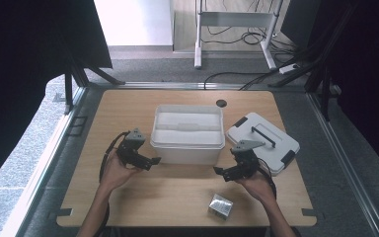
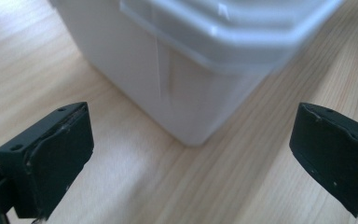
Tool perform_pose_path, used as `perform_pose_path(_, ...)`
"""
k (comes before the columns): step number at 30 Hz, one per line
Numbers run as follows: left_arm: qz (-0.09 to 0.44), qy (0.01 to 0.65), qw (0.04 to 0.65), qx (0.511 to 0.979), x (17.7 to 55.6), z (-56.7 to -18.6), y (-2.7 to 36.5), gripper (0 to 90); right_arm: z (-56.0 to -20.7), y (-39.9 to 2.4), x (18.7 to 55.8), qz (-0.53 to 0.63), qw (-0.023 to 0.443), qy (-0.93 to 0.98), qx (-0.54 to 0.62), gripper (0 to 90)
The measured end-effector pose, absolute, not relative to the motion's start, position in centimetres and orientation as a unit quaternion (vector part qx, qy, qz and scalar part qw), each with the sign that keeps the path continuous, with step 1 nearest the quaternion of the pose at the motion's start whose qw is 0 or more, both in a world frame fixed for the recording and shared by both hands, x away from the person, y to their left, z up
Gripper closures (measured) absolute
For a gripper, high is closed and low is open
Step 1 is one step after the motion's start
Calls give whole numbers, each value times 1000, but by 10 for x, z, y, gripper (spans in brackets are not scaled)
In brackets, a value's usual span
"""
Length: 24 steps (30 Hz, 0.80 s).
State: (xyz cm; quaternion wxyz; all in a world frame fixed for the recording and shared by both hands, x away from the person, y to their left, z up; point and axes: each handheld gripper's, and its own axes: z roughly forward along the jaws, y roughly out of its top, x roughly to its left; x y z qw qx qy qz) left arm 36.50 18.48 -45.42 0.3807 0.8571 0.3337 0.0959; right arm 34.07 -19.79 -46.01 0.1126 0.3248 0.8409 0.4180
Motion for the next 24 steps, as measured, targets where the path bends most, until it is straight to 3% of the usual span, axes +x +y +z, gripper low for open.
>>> perform_pose_path(10,79,306,382,868,384,-456,162,0,-462,-182,375,437,111,835,316,66)
perform_pose_path(24,89,313,359,875,352,-454,154,0,-461,-184,355,441,87,841,300,46)
